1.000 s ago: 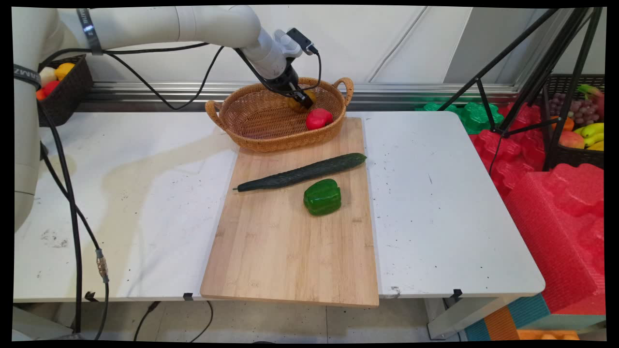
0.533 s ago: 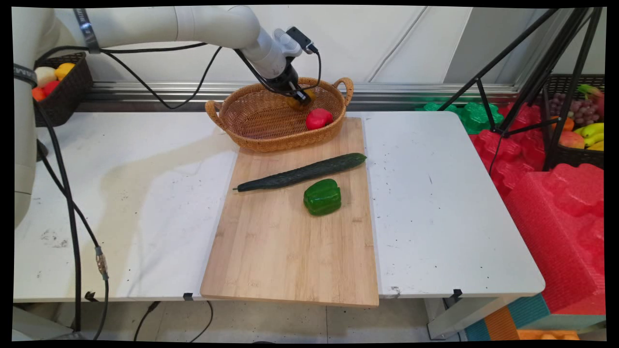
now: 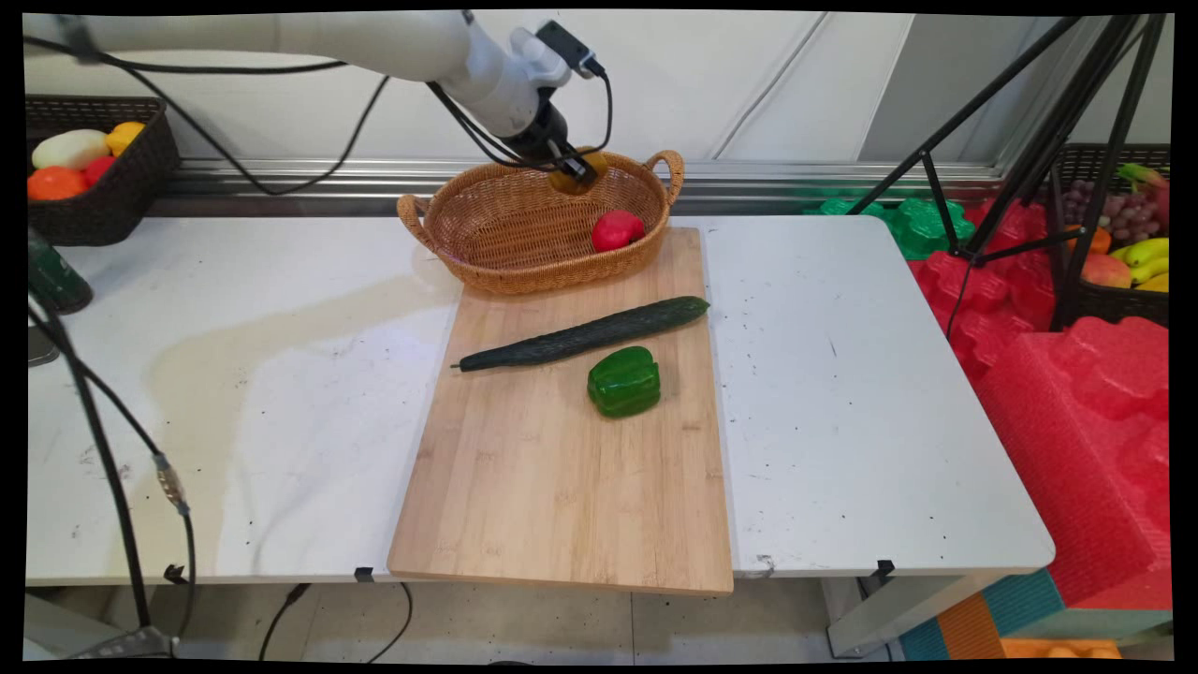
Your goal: Place the picked object on the cutting board
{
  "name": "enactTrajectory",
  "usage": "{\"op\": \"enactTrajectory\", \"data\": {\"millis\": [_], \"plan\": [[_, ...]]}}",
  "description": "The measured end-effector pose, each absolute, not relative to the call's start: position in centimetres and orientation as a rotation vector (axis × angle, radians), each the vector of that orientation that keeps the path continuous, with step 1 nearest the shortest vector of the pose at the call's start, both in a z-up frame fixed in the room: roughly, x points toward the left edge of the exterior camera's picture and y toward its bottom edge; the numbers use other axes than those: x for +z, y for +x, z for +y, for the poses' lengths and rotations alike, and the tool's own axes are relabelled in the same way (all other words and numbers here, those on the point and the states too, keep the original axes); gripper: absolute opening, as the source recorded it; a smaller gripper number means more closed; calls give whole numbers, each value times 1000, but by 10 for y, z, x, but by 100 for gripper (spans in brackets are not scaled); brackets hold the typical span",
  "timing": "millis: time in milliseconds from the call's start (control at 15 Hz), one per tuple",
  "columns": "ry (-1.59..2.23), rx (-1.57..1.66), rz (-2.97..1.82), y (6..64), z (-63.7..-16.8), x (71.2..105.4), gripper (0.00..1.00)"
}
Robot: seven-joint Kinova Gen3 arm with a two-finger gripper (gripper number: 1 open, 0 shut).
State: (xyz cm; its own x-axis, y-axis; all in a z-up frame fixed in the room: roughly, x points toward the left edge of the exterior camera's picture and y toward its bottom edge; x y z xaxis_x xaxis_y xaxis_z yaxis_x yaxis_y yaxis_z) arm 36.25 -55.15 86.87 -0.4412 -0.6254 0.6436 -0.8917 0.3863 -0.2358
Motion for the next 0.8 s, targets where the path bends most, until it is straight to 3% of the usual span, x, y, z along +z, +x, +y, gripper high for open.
{"op": "enactTrajectory", "data": {"millis": [800], "plan": [[1159,722,-2186,341,-383,940,0]]}}
